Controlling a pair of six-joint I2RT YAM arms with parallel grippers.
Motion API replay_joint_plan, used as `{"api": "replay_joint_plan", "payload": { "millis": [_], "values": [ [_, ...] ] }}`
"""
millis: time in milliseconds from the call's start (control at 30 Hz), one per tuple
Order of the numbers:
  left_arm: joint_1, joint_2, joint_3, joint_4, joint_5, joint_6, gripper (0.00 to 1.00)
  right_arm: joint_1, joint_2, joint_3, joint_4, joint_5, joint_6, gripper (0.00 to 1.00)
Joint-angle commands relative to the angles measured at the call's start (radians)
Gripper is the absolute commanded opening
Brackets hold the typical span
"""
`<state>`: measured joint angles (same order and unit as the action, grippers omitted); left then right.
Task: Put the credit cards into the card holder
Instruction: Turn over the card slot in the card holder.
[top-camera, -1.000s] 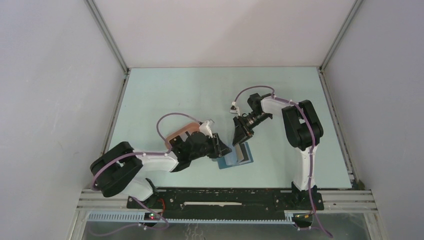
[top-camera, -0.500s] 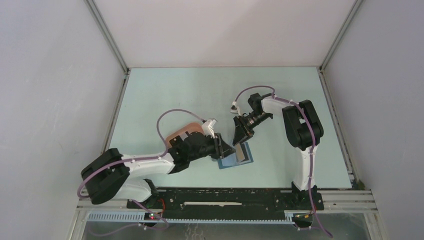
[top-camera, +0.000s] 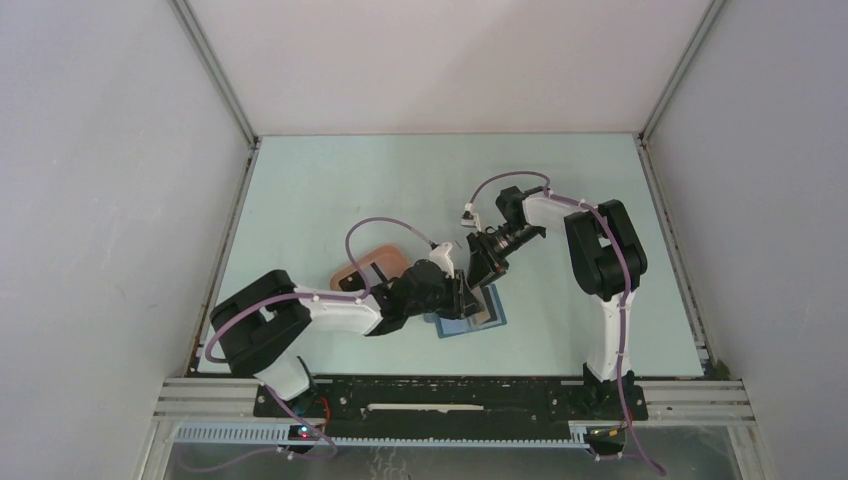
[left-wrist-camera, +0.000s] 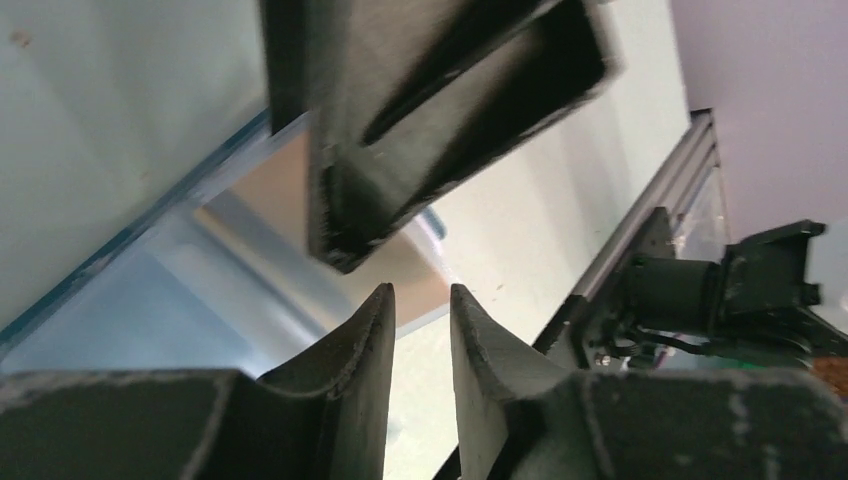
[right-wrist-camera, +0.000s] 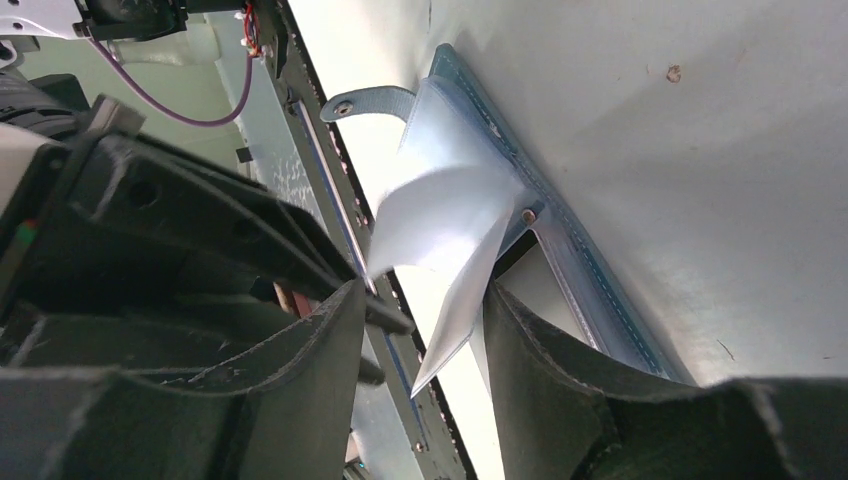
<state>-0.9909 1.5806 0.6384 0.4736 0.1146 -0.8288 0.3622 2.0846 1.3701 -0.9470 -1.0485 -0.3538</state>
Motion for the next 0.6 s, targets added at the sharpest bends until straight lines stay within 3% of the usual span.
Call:
{"api": "replay_joint_plan", "payload": {
  "millis": [0, 200, 567],
  "values": [
    [-0.003, -0.016, 0.03, -0.119, -0.099, 0.013, 0.31, -0.005, -0.015, 0.03, -0.011, 0.0, -0.01, 0.56],
    [-0.003, -0.022, 0.015, -0.2, -0.169, 0.016, 0.32, -0.007, -0.028, 0.033, -0.01, 0.02, -0.013, 0.58],
    [0.002, -0.009, -0.014, -0.135, -0.151, 0.026, 0.33, -0.065, -0.132, 0.029, 0.014, 0.159, -0.042, 0.57]
  ]
}}
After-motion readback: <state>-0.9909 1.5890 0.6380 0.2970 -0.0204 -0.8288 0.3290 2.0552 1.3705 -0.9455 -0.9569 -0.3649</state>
